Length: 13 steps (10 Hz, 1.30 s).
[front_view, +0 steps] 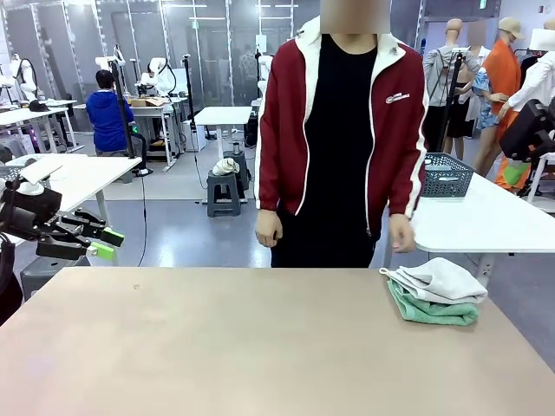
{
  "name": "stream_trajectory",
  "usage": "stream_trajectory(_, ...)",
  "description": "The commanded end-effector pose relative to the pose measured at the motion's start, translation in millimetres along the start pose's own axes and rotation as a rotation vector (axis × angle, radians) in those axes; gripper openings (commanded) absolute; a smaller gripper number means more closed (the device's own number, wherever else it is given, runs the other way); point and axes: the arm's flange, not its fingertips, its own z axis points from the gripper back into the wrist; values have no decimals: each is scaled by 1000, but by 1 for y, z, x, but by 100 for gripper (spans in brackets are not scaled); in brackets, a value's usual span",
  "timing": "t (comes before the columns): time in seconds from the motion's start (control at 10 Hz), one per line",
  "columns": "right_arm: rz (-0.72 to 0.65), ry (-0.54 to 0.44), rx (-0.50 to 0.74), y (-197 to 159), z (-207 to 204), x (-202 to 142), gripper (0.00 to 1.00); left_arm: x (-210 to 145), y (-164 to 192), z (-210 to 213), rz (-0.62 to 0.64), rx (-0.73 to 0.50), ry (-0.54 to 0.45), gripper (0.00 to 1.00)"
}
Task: Fold the towels and place them in the basket.
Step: Stack the folded Towel with hook on the right side of the table.
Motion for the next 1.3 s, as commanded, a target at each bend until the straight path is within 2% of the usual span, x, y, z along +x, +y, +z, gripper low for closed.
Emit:
stream_trajectory(0.0, -29, 7, -4, 0, 2, 0, 100, 1, -2, 1, -4, -2, -21, 48)
stream_trajectory(1.2, -29, 7, -4, 0, 2, 0, 100, 1, -2, 1, -4, -2, -21, 48)
